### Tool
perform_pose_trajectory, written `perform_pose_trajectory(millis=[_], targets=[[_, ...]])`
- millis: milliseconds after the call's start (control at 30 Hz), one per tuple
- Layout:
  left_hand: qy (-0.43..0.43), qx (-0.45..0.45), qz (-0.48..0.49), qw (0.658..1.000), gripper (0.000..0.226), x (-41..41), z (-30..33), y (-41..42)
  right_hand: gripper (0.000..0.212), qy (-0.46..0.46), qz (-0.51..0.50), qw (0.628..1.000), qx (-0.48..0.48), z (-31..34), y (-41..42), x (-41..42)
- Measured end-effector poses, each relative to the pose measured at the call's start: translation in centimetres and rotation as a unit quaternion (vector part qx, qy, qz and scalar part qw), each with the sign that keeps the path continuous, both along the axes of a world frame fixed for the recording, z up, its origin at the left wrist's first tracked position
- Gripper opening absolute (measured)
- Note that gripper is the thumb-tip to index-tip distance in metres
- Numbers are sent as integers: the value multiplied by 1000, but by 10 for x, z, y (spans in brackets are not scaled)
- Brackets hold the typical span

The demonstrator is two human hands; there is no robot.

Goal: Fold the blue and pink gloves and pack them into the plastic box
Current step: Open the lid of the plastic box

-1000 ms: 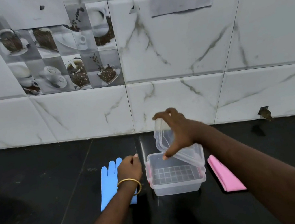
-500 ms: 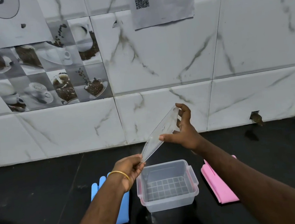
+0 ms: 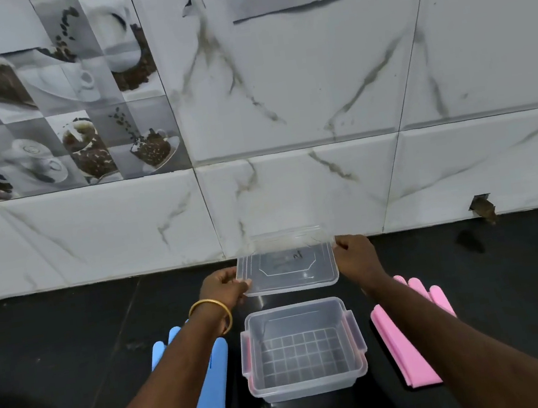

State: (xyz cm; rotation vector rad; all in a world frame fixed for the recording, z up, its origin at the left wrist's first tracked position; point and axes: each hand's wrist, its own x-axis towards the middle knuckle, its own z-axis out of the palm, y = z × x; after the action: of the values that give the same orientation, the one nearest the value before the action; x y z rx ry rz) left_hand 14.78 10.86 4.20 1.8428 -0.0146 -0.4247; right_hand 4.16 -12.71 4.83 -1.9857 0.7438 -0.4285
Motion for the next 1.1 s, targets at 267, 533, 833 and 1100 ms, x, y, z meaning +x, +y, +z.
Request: perform_pose_trajectory(millis=[267,533,833,1100], targets=[[105,64,34,992,58,17,-42,-4,22,115,12,993,-38,-56,-8,16],[161,73,19,984,57,8,-59,-1,16,215,53,974,-37,-81,-13,14],[145,76,-1,987,48,5,-48,2,13,262,34,964,15,-64,-7,3],[-27,169,-9,985,27,-4,-22,75,54,166,6,984,-66,-17,24,-5]])
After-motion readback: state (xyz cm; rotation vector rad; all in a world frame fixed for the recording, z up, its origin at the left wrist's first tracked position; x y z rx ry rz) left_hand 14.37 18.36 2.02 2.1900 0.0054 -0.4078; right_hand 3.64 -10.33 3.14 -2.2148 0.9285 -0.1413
